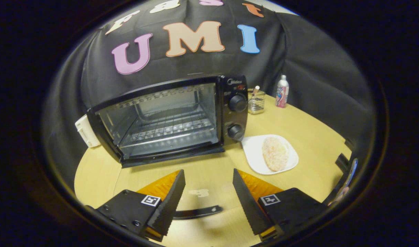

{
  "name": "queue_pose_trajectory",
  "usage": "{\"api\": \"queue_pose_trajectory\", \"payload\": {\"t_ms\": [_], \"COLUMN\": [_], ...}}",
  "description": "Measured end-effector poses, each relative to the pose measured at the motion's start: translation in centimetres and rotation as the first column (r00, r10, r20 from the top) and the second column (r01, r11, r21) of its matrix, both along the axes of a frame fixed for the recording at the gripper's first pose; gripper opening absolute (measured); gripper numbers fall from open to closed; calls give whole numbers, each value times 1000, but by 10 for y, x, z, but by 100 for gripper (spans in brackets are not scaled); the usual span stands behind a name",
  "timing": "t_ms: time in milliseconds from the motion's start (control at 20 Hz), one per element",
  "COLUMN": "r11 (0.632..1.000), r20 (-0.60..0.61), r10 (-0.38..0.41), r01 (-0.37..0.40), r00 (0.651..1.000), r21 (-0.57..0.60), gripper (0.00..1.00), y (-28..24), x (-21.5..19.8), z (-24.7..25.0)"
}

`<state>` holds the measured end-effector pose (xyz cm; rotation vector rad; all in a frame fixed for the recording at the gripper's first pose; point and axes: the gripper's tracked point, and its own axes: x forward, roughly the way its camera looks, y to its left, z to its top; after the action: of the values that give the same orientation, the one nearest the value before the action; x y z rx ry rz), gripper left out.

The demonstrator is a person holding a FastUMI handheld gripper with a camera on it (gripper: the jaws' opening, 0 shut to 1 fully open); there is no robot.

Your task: Open the toaster oven, put the food inside, and close the toaster oven door.

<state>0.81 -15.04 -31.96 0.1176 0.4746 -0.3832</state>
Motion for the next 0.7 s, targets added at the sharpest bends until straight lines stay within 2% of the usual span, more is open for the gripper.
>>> {"api": "queue_pose_trajectory", "payload": {"t_ms": [200,500,700], "r11": [997,981,974], "r20": [29,36,0], "r10": [-76,-195,-224], "r01": [76,194,224], "r00": [997,980,975], "r21": [-7,23,18], "gripper": [90,90,90], "y": [-47,-122,-152], "x": [1,0,1], "z": [17,8,-5]}}
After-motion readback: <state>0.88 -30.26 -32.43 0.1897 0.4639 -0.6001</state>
